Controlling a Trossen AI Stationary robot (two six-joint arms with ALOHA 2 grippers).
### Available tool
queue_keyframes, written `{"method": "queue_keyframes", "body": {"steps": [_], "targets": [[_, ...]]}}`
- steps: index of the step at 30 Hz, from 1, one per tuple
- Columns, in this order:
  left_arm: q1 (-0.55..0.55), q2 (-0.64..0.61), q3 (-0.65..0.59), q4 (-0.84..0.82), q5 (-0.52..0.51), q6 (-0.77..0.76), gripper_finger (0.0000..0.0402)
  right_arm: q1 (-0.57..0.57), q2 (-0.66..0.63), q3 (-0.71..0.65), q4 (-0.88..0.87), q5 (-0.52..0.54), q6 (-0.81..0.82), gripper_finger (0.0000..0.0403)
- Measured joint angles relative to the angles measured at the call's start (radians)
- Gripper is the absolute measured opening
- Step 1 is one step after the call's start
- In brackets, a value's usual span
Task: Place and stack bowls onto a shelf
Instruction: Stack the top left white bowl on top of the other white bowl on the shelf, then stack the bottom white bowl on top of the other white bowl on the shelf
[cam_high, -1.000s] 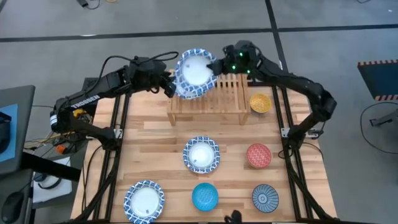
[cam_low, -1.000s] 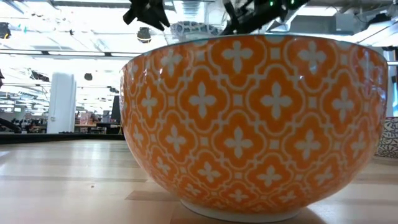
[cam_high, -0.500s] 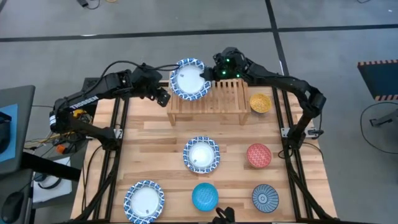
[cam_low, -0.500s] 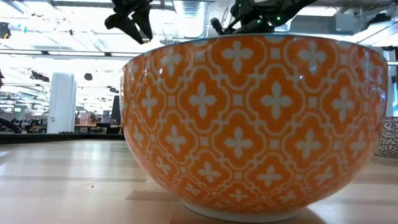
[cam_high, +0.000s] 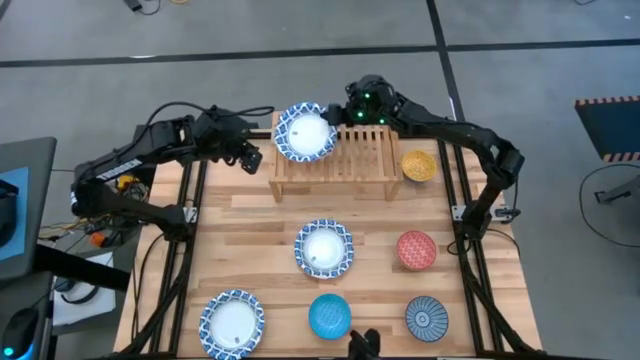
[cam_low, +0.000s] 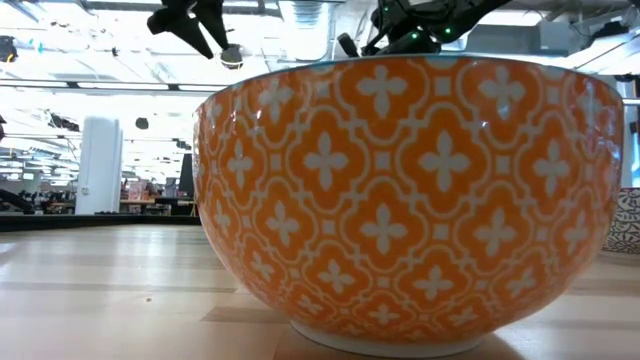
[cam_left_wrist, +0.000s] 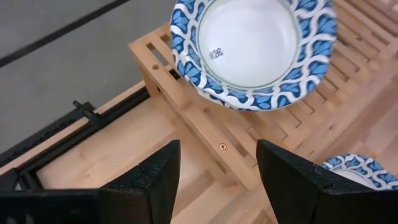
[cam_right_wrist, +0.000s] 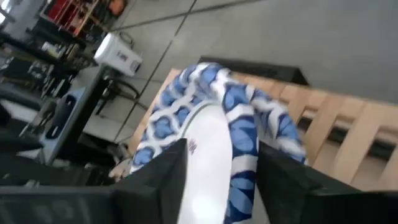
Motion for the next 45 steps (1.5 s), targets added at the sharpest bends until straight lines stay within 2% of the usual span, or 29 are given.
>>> {"method": "queue_keyframes", "body": {"steps": [4,11,15,19,25,30,35,41,45], "targets": [[-0.014,-0.025,0.0,-0.001,-0.01,-0.013,0.0195,0.002,-0.012,-0.001,0.008,0.061,-0.008,0.0233],[-0.075,-0.06,0.0,-0.107,-0.08,-0.093,0.0195,0.041,-0.065,-0.001,-0.065,0.206,-0.101,0.0222],[-0.138,-0.062,-0.025,-0.154,-0.103,-0.128,0.0195,0.081,-0.083,-0.001,-0.117,0.235,-0.17,0.0217],[-0.233,-0.06,-0.136,-0.154,0.0,-0.162,0.019,0.135,-0.128,-0.001,-0.146,0.235,-0.247,0.0216],[-0.423,-0.06,-0.358,-0.141,0.256,-0.268,0.0168,0.195,-0.248,-0.001,-0.249,0.234,-0.323,0.0216],[-0.616,-0.06,-0.537,0.006,0.488,-0.275,0.015,0.176,-0.347,-0.001,-0.375,0.235,-0.354,0.0216],[-0.762,-0.06,-0.694,0.264,0.523,-0.295,0.0138,0.14,-0.416,-0.001,-0.441,0.237,-0.357,0.0216],[-0.82,-0.059,-0.8,0.37,0.471,-0.347,0.0135,0.133,-0.447,-0.001,-0.509,0.251,-0.357,0.0216],[-0.855,-0.052,-0.867,0.494,0.524,-0.383,0.0135,0.151,-0.448,-0.001,-0.567,0.263,-0.356,0.0216]]}}
